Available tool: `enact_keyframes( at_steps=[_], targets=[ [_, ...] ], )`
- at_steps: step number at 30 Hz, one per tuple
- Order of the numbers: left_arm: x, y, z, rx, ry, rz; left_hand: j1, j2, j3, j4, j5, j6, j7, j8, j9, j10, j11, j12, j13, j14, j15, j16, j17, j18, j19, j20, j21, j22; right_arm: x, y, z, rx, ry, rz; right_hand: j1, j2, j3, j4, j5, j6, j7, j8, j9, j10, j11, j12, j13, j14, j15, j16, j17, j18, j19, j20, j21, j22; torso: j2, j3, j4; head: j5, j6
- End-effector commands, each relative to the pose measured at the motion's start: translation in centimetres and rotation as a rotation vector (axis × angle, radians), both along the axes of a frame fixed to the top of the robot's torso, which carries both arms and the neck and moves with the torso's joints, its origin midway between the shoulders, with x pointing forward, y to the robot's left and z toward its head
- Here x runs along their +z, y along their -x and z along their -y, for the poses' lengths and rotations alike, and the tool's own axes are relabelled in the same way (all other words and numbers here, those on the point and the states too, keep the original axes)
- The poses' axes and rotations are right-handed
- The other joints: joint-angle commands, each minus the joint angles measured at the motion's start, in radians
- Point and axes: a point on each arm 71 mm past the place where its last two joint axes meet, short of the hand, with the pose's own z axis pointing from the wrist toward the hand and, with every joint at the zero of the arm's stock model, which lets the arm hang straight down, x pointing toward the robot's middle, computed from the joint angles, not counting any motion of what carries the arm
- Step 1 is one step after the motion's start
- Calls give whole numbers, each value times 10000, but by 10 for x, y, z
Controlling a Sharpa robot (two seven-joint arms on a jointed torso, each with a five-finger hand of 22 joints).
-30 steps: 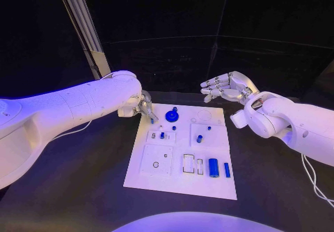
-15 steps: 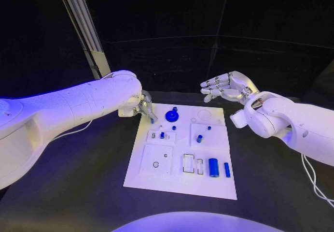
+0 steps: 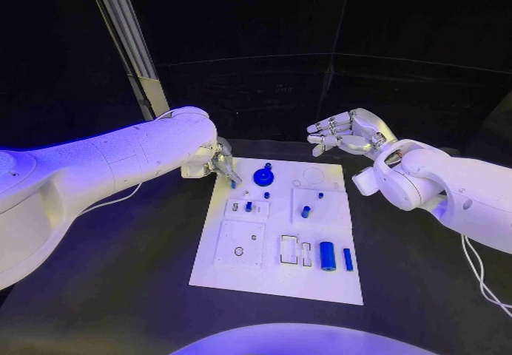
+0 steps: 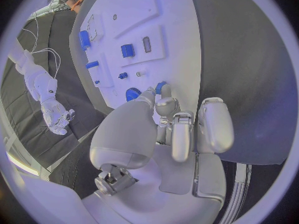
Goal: Assemble the parts on the task board
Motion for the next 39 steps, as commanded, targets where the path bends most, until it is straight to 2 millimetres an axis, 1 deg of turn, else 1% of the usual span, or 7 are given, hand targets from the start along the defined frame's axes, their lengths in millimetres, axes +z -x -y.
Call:
enact_keyframes(
  at_steps=[1,12,14,15,20,29,39],
  targets=[
    [1,0,1,-81,120,-107,301,130,273,-142,61,-8,-59,-62,-19,22,-44,-6,-22,1022,-87,31,2635,89,57,-44,3,-2,2,0,-2,127,-32,50,-41,76,-1,-36,67,-61,11,-43,-7,-84,21,10,-16,-73,-22,-58,-16,27,-5,44,-60,-9,-4,-2,6,-2,4],
    [0,1,2,-149,216,-226,1123,50,2043,-842,319,-151,-34,-192,-53,-55,-45,-158,-144,1022,-105,31,2635,86,55,-84,-8,29,1,0,-2,154,-34,37,-43,79,2,-35,78,-63,11,-42,-7,-86,21,13,-18,-74,-21,-57,-16,27,-4,45,-63,-11,-9,1,-1,19,-13],
    [0,1,2,-141,303,-243,1099,-126,2734,-999,458,-187,39,-199,-40,-67,1,-214,-196,1022,-74,31,2635,90,49,-71,-26,20,1,0,-2,157,-34,35,-43,79,2,-35,78,-64,12,-42,-7,-86,21,13,-18,-74,-21,-57,-16,27,-4,45,-63,-11,-10,2,-1,20,-4],
    [0,1,2,-136,351,-258,788,-429,3742,-1127,563,-170,127,-141,18,-31,31,-247,-244,1022,-49,31,2635,92,48,-21,-29,39,1,0,-2,157,-33,34,-43,79,2,-35,78,-64,12,-42,-7,-86,21,13,-18,-74,-21,-57,-16,27,-4,45,-63,-11,-9,0,-1,19,-4],
    [0,2,1,-99,626,-254,270,-841,4962,-1451,679,-198,90,-4,149,14,36,-266,-300,1022,-2,31,2635,88,49,9,-33,69,1,0,-2,160,-30,26,-40,82,6,-36,92,-64,11,-41,-6,-88,21,15,-19,-74,-22,-57,-16,28,-3,45,-65,-12,-18,3,8,20,13],
    [4,6,-6,104,1337,301,-329,-1182,5868,-1900,1311,-113,32,265,367,180,10,-187,-219,1022,-25,31,2635,75,76,4,-1,151,1,0,-1,144,-20,22,-37,85,11,-38,109,-66,11,-41,-6,-90,20,18,-21,-75,-22,-56,-16,28,-1,45,-68,-14,-35,2,25,28,35],
    [9,29,-11,-148,2322,1027,-541,-1399,6165,-2191,1529,-4,-17,351,442,329,-40,-167,-211,1022,-54,31,2635,41,139,-19,119,328,0,-1,1,101,3,15,-35,88,15,-39,132,-68,11,-40,-6,-93,20,20,-23,-76,-23,-56,-17,29,0,45,-71,-15,-29,-4,37,65,60]
  ],
)
